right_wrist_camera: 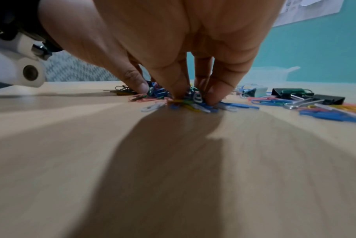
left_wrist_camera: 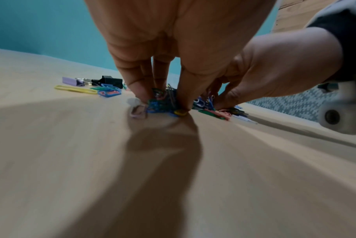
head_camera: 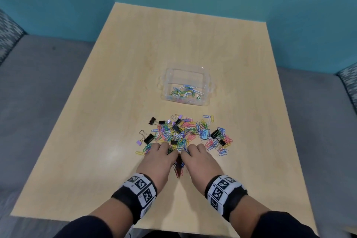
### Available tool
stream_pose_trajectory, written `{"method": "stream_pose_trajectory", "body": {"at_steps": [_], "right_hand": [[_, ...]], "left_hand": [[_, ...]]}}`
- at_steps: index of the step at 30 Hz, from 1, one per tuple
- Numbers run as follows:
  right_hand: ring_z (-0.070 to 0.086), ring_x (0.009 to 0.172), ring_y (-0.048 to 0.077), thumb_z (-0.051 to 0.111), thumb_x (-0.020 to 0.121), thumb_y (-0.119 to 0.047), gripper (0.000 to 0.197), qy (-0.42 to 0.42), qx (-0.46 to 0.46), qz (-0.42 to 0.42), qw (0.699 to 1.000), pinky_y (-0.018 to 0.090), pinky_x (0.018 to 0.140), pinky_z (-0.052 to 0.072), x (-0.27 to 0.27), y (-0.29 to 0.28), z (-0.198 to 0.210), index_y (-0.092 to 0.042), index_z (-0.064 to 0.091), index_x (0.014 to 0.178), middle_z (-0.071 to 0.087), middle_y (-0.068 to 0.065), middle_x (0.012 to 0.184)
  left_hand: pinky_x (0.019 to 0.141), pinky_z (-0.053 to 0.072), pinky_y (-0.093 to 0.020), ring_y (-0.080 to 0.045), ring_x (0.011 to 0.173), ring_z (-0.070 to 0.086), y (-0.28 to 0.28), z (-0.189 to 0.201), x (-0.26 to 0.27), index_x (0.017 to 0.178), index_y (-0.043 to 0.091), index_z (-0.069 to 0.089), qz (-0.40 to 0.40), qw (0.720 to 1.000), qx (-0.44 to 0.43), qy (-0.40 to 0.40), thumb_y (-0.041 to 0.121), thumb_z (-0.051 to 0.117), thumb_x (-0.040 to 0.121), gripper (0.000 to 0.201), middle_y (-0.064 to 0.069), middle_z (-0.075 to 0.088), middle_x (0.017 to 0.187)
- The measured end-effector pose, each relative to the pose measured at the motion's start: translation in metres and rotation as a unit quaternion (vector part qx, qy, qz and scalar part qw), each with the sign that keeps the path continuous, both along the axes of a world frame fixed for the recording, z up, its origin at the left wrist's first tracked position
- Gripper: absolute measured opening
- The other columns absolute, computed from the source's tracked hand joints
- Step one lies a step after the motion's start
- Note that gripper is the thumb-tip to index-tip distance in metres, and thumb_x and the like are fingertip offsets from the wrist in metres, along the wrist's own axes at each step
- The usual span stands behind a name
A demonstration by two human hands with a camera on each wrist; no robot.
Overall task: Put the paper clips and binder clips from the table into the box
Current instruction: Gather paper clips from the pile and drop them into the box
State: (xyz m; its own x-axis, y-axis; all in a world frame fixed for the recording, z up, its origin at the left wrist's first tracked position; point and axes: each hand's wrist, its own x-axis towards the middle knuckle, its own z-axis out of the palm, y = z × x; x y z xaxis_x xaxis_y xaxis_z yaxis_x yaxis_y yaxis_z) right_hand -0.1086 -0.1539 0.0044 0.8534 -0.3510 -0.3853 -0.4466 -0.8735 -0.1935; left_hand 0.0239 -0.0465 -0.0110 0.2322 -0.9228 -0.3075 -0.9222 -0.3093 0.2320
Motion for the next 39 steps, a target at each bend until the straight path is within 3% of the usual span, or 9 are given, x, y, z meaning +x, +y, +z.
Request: {"method": "stream_pose_trajectory", "body": {"at_steps": [3,7,15,19,23,28,30,33,39], "right_hand": [[0.049,0.091,0.034,0.057,0.064,0.004,0.043,0.015,0.000,0.011,1.000,0.041,0.066,0.046,0.002,-0.003,0.005,-0.009,0.052,0.104,0.052,0.013,0.102],[0.042,0.103,0.033,0.047,0.075,0.007,0.042,0.017,0.014,0.016,1.000,0.042,0.076,0.044,0.004,-0.007,0.015,-0.009,0.045,0.114,0.045,0.014,0.114],[0.044,0.089,0.029,0.044,0.071,0.013,0.041,0.002,0.047,0.017,0.999,0.036,0.064,0.033,0.005,-0.019,0.016,-0.012,0.045,0.104,0.047,0.011,0.103],[0.042,0.073,0.025,0.044,0.080,0.006,0.026,0.001,0.091,-0.046,0.995,0.035,0.059,0.033,0.007,-0.027,0.008,-0.018,0.041,0.087,0.040,0.003,0.084],[0.052,0.073,0.018,0.049,0.090,-0.013,0.010,-0.037,0.202,-0.147,0.968,0.033,0.064,0.044,0.007,-0.041,0.012,-0.018,0.052,0.082,0.054,-0.002,0.081],[0.046,0.055,0.007,0.056,0.087,-0.012,0.006,-0.059,0.285,-0.228,0.929,0.027,0.056,0.041,0.007,-0.056,0.018,-0.014,0.056,0.082,0.051,-0.008,0.063],[0.050,0.064,0.011,0.055,0.089,-0.016,0.001,-0.052,0.249,-0.182,0.950,0.029,0.063,0.045,0.009,-0.053,0.020,-0.016,0.056,0.091,0.052,-0.007,0.077],[0.051,0.088,0.023,0.058,0.090,-0.028,0.030,-0.012,0.146,-0.060,0.987,0.036,0.070,0.048,0.009,-0.035,0.015,-0.021,0.044,0.115,0.043,0.001,0.108],[0.044,0.100,0.032,0.053,0.079,0.000,0.040,0.018,0.079,0.020,0.996,0.043,0.064,0.041,0.017,-0.015,0.012,-0.014,0.040,0.114,0.041,0.010,0.115]], "left_hand": [[0.056,0.049,-0.035,-0.026,0.079,0.047,-0.004,0.005,0.004,0.091,0.020,0.057,-0.014,1.000,0.008,-0.025,-0.005,0.059,0.052,0.046,-0.004,0.054,0.091],[0.064,0.048,-0.040,-0.027,0.085,0.044,-0.005,0.003,0.007,0.093,0.018,0.053,-0.010,1.000,0.004,0.007,-0.007,0.050,0.064,0.039,-0.004,0.048,0.095],[0.052,0.030,-0.032,-0.017,0.066,0.028,-0.011,0.009,0.014,0.072,0.018,0.045,0.005,1.000,-0.015,0.025,-0.011,0.053,0.058,0.033,-0.002,0.045,0.076],[0.048,0.031,-0.030,-0.018,0.059,0.035,-0.015,0.012,0.020,0.068,0.017,0.046,0.029,0.997,-0.021,0.071,-0.009,0.058,0.061,0.029,0.003,0.040,0.070],[0.064,0.040,-0.027,-0.014,0.074,0.051,-0.022,0.017,0.031,0.076,0.020,0.057,0.141,0.976,-0.017,0.162,0.013,0.054,0.084,0.012,0.007,0.052,0.080],[0.055,0.035,-0.017,-0.009,0.067,0.055,-0.026,0.017,0.044,0.073,0.024,0.060,0.204,0.956,0.005,0.211,0.016,0.057,0.081,0.011,0.009,0.058,0.073],[0.063,0.039,-0.021,-0.013,0.078,0.055,-0.023,0.017,0.042,0.084,0.025,0.061,0.168,0.966,-0.001,0.199,0.023,0.061,0.080,0.004,0.010,0.054,0.083],[0.078,0.045,-0.033,-0.018,0.093,0.050,-0.016,0.010,0.027,0.107,0.024,0.056,0.073,0.988,0.012,0.137,0.030,0.064,0.078,0.031,0.004,0.049,0.102],[0.055,0.045,-0.032,-0.020,0.067,0.048,-0.014,0.002,0.016,0.081,0.025,0.050,0.026,0.997,-0.003,0.072,0.007,0.070,0.064,0.031,0.003,0.048,0.080]]}}
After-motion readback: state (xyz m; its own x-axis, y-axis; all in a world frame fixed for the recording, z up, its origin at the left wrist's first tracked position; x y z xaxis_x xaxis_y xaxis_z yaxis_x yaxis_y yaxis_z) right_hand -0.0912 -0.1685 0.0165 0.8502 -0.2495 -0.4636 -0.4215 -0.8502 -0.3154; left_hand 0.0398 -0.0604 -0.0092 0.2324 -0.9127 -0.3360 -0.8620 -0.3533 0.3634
